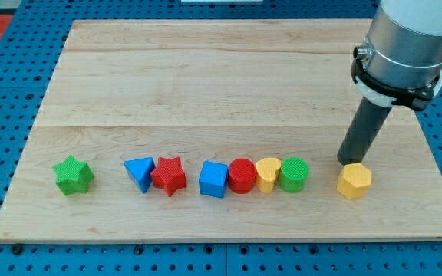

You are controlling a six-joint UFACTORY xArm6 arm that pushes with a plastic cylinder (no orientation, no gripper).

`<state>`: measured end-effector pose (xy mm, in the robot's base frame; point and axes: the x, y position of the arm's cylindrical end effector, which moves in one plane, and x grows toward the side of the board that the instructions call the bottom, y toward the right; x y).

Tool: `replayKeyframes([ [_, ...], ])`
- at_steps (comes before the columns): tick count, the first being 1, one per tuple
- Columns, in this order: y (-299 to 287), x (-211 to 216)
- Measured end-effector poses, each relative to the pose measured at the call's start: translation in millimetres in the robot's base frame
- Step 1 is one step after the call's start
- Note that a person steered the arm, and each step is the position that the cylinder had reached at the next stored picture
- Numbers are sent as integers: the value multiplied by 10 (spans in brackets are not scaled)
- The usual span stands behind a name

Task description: Move your arm to the bottom center of the board

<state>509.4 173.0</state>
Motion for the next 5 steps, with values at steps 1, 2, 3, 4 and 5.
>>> replayKeyframes([
  [1,0,-61],
  [2,24,-279],
  [3,400,-359],
  [4,1044,-478],
  [5,1426,-264],
])
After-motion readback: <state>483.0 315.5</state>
